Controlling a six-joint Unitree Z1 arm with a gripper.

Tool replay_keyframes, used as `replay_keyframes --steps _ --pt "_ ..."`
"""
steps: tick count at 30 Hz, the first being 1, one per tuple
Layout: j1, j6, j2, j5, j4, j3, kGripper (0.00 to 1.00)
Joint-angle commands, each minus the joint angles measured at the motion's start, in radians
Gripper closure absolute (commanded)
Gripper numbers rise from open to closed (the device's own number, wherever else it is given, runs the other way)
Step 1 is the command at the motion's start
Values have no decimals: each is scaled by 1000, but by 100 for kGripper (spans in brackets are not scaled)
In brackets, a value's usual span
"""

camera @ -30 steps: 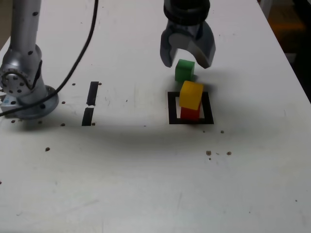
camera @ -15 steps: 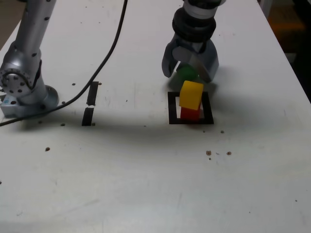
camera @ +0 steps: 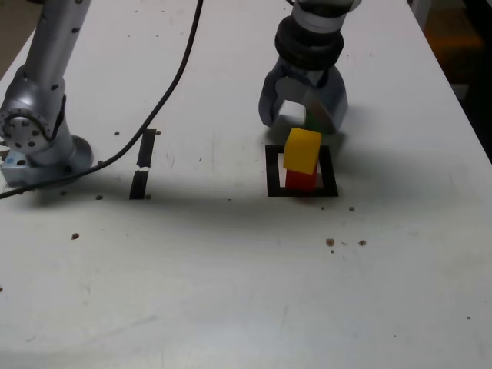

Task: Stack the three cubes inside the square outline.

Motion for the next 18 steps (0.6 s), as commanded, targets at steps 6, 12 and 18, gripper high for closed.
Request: replay_keyframes --steps 6,12,18 --pt "-7 -68 0 11 -25 -8 46" --pt "-8 -92 -1 24 -45 -11 63" --pt "-13 -114 0 28 -34 -11 63"
